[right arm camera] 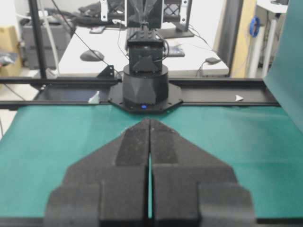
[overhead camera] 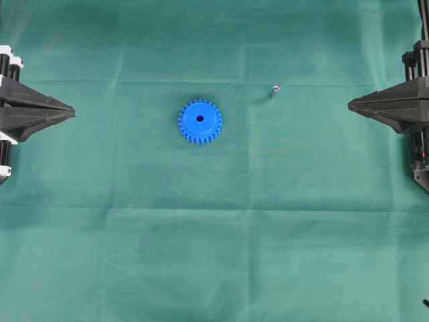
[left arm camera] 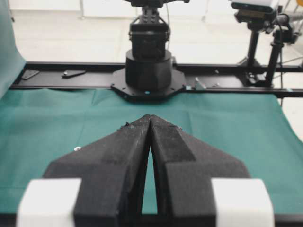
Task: Insert the shaft placed at a random location into the center hole of the medium gear at another random location.
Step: 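Move the right gripper open toward the upright silver shaft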
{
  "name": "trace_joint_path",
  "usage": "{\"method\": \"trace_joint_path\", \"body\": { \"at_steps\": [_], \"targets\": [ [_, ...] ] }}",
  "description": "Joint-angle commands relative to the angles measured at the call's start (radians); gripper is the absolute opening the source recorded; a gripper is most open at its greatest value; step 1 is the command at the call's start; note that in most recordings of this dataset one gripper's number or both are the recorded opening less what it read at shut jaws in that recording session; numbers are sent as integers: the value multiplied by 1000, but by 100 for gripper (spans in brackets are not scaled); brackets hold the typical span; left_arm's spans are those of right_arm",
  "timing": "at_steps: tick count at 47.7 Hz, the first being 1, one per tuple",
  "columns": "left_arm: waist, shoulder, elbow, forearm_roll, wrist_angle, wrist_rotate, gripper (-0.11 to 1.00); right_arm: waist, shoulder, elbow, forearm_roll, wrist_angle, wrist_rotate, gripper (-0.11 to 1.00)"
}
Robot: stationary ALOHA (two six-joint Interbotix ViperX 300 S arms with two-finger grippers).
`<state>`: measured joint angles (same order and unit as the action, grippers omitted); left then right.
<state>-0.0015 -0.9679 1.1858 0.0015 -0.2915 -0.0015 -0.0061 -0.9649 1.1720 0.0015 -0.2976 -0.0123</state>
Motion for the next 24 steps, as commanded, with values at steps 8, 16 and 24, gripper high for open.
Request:
{"method": "trace_joint_path", "body": {
  "at_steps": [8,16,24],
  "targets": [
    [-5,11,-35,15,54,-9,0,-38,20,-23,-8,35,-11,1],
    [-5,8,-35,15,58,-9,0,-91,37,-20,-8,52,-11,1],
    [-2,8,-35,15,60,-9,0,-156,83,-11,-5,61,-11,1]
  ]
}}
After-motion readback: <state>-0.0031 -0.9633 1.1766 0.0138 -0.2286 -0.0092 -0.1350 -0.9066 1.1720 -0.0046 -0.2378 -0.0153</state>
